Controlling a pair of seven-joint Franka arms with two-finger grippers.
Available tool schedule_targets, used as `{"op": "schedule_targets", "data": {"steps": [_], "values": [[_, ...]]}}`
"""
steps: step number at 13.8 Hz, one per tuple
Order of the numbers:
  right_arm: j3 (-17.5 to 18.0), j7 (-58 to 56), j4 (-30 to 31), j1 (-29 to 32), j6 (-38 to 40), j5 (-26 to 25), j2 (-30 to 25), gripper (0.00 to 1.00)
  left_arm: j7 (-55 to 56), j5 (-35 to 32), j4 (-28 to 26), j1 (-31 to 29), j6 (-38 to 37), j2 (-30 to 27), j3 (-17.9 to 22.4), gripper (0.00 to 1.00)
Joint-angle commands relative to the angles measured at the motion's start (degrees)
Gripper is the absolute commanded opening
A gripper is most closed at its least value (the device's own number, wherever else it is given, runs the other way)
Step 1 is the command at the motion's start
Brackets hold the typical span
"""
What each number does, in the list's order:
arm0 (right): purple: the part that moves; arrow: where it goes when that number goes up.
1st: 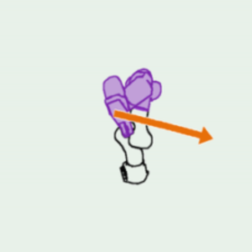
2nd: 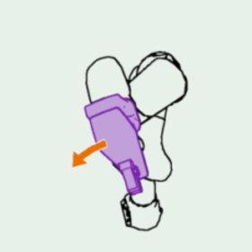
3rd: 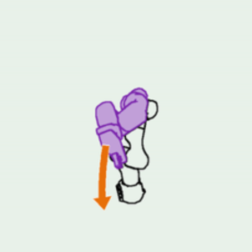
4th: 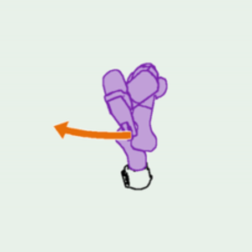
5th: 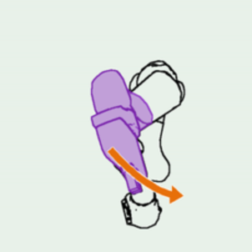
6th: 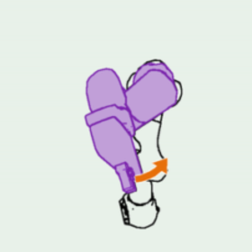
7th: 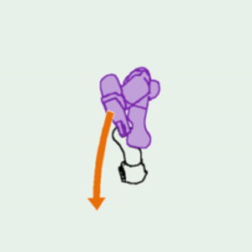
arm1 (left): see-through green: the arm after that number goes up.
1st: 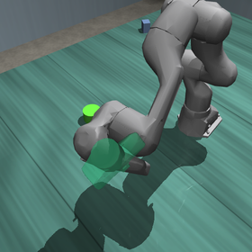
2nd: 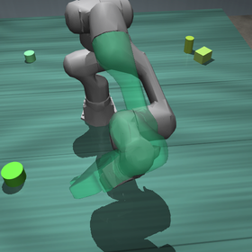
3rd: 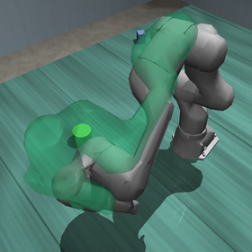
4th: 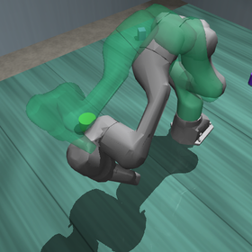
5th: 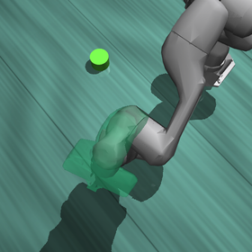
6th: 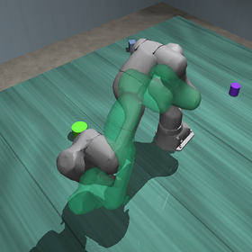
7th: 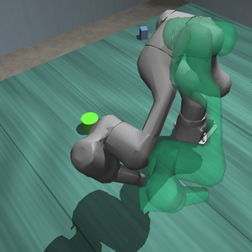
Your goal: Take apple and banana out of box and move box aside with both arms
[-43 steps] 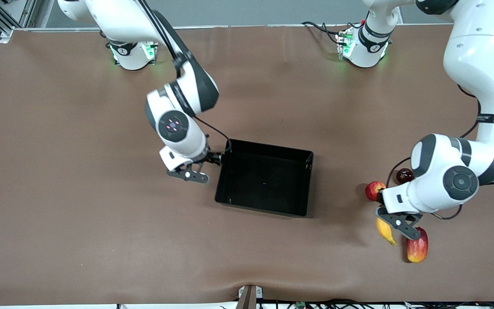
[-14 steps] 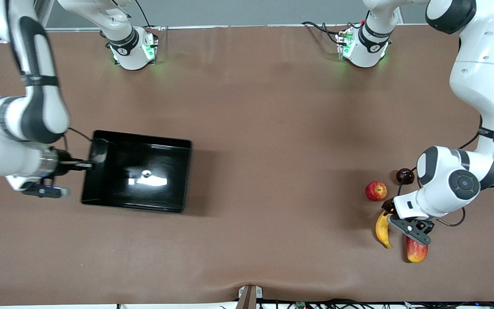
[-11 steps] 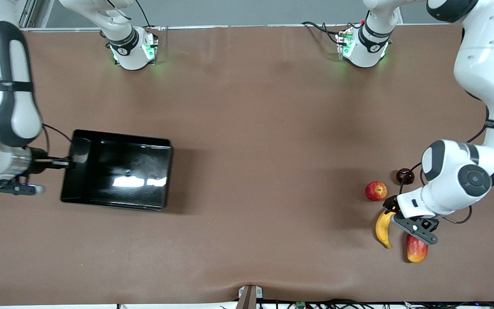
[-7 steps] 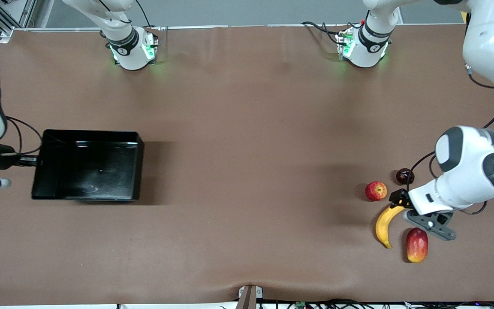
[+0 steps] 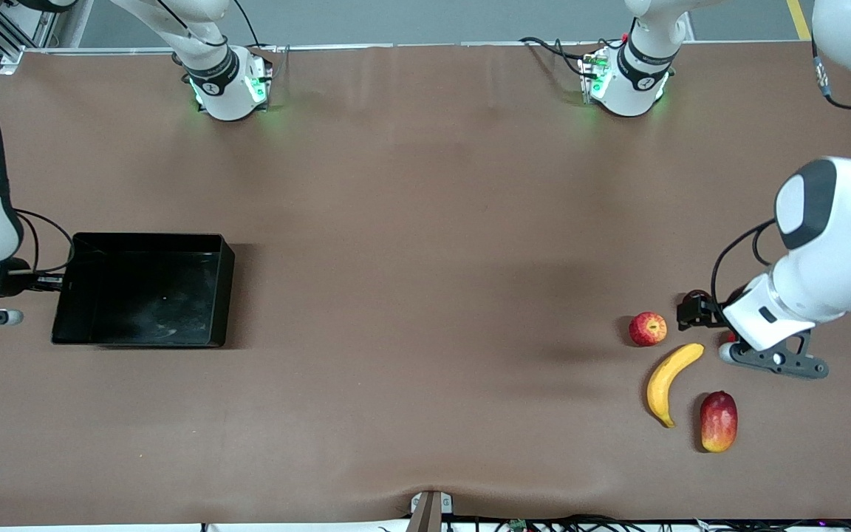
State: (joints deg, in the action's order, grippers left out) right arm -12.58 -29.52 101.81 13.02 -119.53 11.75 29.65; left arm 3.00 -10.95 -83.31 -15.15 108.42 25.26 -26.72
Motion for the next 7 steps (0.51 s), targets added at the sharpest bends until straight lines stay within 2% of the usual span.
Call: {"op": "schedule_targets", "data": {"steps": [1,4,7], "values": [[1.33,-0.62,-0.2,1.48,0.78,0.64,-0.29,1.0,2.71,1.02,-1.42,-0.41,-3.91,-4.77,0.0,1.0],[1.42,-0.71,-2.3,1.31,1.83,0.56,-0.38,1.0,2.28,1.1,-1.07,-0.93,-7.34,-8.55,0.26,1.0],[2.29,-2.9,-9.58,0.17,4.73,0.82,-0.73,1.0,2.8,1.1,1.74,-0.85,-13.49,-10.93,0.44,1.0]]}}
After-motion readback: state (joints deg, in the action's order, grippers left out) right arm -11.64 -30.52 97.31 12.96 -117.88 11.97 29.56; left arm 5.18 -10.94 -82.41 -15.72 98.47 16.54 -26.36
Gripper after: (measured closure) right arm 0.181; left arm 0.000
